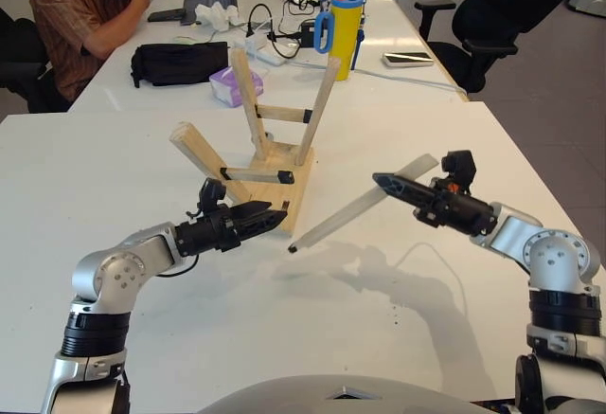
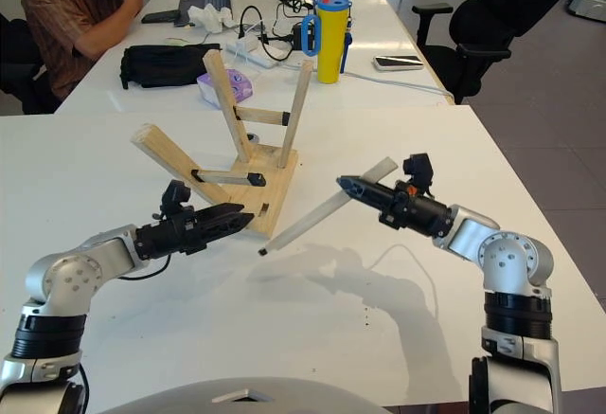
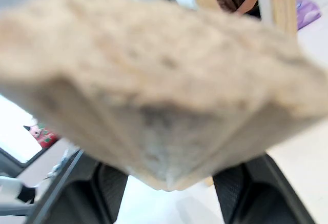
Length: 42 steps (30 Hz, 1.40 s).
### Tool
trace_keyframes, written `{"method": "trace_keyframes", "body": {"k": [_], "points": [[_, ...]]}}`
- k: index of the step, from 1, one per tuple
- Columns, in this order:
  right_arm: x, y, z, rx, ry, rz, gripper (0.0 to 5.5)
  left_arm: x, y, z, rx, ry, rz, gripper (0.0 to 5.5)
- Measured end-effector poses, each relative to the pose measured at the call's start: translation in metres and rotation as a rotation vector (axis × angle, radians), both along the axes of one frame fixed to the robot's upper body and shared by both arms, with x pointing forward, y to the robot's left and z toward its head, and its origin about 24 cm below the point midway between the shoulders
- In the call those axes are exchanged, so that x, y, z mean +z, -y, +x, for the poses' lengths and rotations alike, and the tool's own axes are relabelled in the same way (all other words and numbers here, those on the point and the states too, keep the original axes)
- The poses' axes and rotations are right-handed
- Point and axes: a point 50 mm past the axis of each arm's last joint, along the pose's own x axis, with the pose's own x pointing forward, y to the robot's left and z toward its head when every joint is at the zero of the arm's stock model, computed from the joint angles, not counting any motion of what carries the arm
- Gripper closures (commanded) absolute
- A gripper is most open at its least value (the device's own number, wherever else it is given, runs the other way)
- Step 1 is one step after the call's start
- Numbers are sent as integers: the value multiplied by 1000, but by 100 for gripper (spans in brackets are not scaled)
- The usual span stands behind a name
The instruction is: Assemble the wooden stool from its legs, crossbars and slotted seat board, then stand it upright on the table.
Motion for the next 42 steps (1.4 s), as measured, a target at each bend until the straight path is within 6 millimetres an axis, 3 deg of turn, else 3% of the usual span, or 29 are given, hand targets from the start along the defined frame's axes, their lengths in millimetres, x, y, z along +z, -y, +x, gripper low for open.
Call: {"method": "trace_keyframes", "body": {"k": [4,10,25,32,42], "points": [[11,-7,17,-36,114,-77,347,-13,4,6,41,147,194,134],[-3,-24,36,11,170,-194,347,-42,14,6,12,173,352,134],[8,-38,50,137,289,-213,347,-47,16,9,-30,199,413,134],[3,-56,50,200,318,-240,348,-47,18,9,-25,195,408,134],[13,-69,62,256,459,-404,348,-46,21,10,-16,186,391,134]]}}
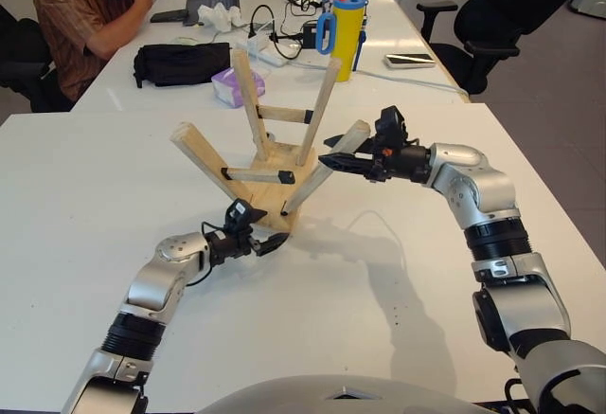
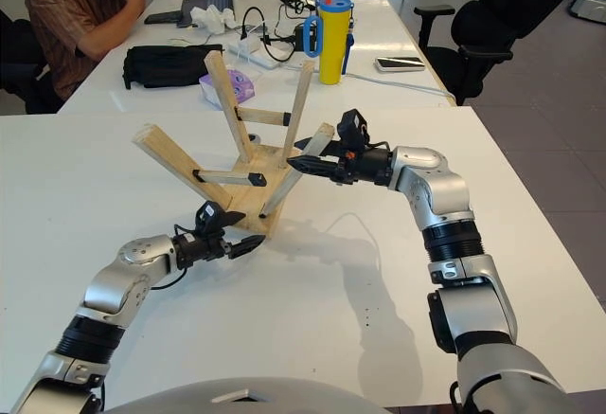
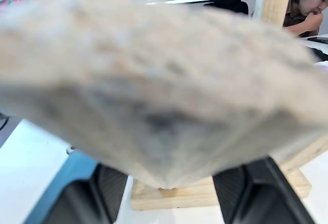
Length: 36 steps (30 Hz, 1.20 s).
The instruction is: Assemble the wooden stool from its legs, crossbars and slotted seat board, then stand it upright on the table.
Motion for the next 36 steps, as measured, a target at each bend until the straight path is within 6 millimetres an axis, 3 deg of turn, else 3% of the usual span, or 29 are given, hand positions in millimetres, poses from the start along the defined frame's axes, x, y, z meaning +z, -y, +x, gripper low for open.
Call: {"method": "trace_keyframes", "body": {"k": [4,8,12,20,36], "points": [[12,-18,-6,45,68,-112,348,0,3,-1,7,-4,-11,134],[12,-38,-26,64,155,-181,348,-2,5,-3,13,-10,-19,134],[10,-41,-31,55,169,-188,348,-2,7,-5,19,-12,-28,134],[7,-56,-18,50,142,-209,348,-4,11,-5,32,-13,-44,134],[10,-66,6,75,70,-226,348,-7,18,-6,49,-7,-66,134]]}}
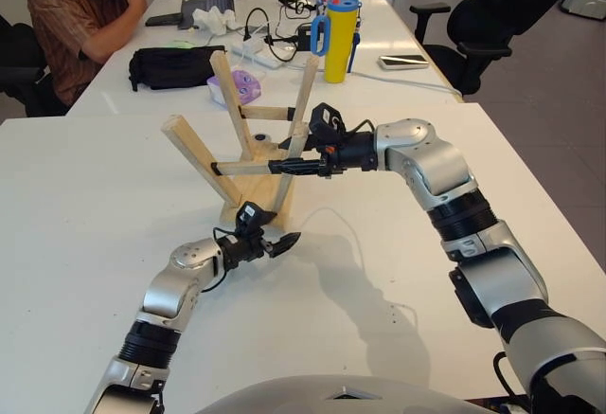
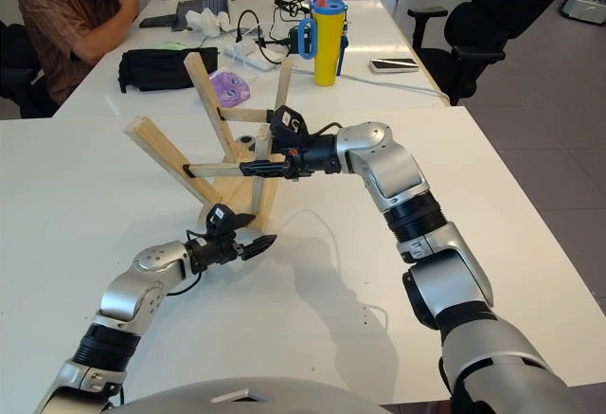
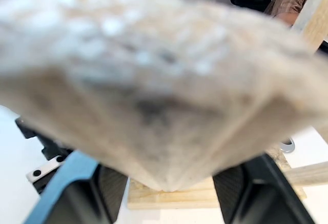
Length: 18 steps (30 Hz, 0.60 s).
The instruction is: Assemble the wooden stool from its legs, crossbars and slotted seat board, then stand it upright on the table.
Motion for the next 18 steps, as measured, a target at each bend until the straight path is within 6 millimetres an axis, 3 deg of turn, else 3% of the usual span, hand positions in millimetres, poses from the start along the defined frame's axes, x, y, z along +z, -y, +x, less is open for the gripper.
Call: {"method": "trace_keyframes", "body": {"k": [6,10,13,16,18], "points": [[2,0,-1,6,8,-3,348,3,-3,-6,86,170,32,134],[4,-1,-2,5,13,-11,348,37,-6,-11,108,541,104,134],[4,-1,-2,6,15,-11,348,61,-27,-17,239,852,224,134],[3,1,-2,-1,12,-20,348,102,-41,-27,357,1234,381,134],[3,2,-1,-7,10,-29,348,129,-33,-27,380,1413,398,134]]}}
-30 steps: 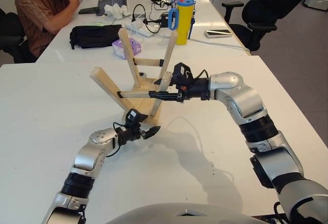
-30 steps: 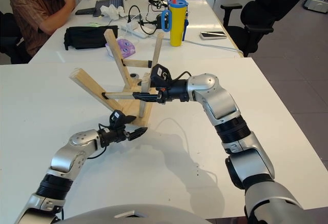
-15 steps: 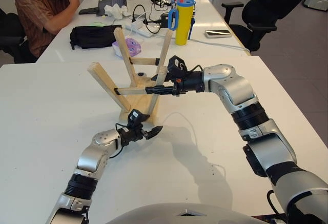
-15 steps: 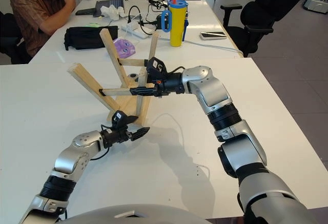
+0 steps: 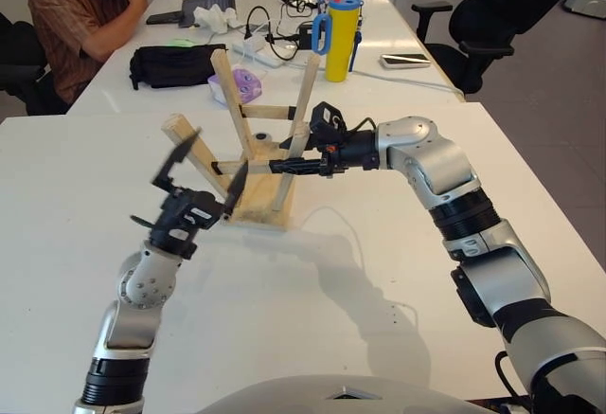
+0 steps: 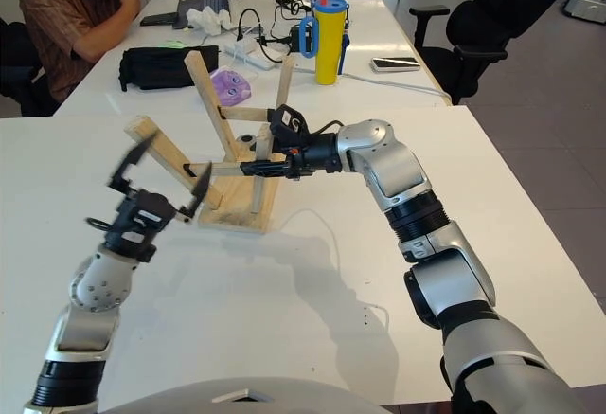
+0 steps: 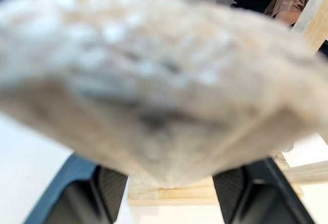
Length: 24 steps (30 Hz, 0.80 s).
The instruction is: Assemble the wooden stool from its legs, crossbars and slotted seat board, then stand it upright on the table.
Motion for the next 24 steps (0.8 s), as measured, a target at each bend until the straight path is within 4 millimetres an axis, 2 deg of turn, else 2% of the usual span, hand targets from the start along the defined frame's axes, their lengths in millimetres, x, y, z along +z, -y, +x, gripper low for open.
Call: {"method": "trace_keyframes", "body": {"k": [2,4,7,8,9,10,11,14,17,22,24], "points": [[0,-1,0,3,0,1,348,11,6,3,4,66,6,134],[0,0,0,0,0,0,348,13,9,10,53,68,37,134],[1,-2,1,3,2,-5,348,35,14,46,213,79,122,134],[1,-4,1,9,4,-6,348,32,16,55,245,39,158,134],[1,-5,0,14,4,-4,348,12,18,66,273,-74,252,134],[1,-6,0,16,5,-2,348,-19,21,70,272,-224,364,134],[0,-5,1,13,3,-6,348,-38,23,67,265,-285,401,134],[-3,-4,2,2,-9,-21,348,-40,25,66,259,-303,461,134],[-6,-4,3,-3,-13,-31,348,-42,24,66,256,-335,431,134],[-6,-5,3,-4,-9,-35,348,-38,20,66,248,-391,172,134],[-5,-6,3,-1,-6,-30,348,-20,16,64,247,-330,27,134]]}}
